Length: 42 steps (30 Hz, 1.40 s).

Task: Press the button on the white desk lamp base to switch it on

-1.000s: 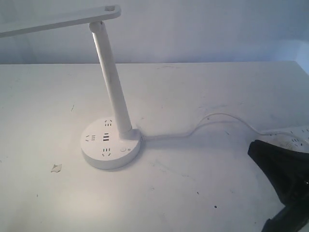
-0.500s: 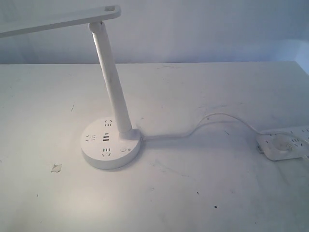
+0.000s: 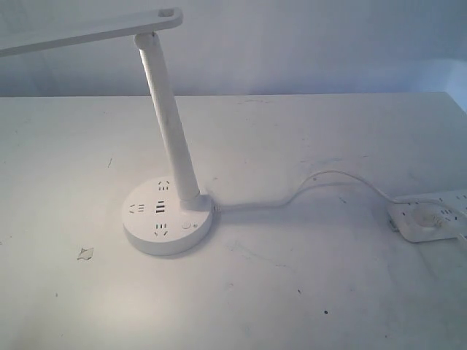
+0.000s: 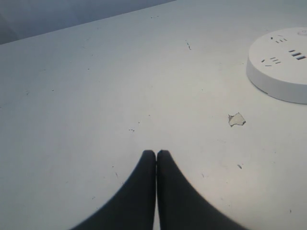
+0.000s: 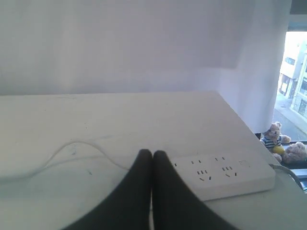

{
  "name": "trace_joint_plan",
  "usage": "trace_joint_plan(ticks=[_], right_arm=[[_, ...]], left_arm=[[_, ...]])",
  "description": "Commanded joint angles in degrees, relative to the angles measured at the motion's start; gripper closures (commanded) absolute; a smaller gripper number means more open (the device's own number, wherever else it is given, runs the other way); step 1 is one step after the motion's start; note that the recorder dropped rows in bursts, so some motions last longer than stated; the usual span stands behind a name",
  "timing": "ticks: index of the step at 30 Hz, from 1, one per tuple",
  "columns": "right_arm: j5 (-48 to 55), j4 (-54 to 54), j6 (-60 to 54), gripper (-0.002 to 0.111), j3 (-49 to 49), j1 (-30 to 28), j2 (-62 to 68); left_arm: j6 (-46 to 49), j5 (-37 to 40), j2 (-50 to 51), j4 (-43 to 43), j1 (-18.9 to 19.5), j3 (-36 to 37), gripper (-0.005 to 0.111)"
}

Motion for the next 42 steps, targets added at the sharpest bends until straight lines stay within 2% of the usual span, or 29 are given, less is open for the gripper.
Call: trace_joint_plan(ticks=[1,8,14,24,42], right_arm=[[0.83,-0.20,-2.60,0.108,0.27,-0.30,-0.65],[4.08,0.39,4.94,0.108,0.27,-0.30,-0.65],[8.35,-1.05,5.17,0.108,0.27,-0.30,-0.65],[10.89,-15.97,23.46,0.108,0.27,-0.30,-0.65],[10.60,-20.75,21.76,0.108,0.27,-0.30,-0.65]], left_arm=[[-0.07,-0.30,-0.27,-0.34,0.20,0.19,0.107],[-0.07,-0.30,-0.27,-0.34,0.20,0.19,0.107],[-0.07,-0.30,-0.27,-0.34,0.20,0.19,0.107],[-0.07,-0.30,-0.27,-0.34,0.20,0.19,0.107],[-0.07,-0.30,-0.27,-0.34,0.20,0.19,0.107]])
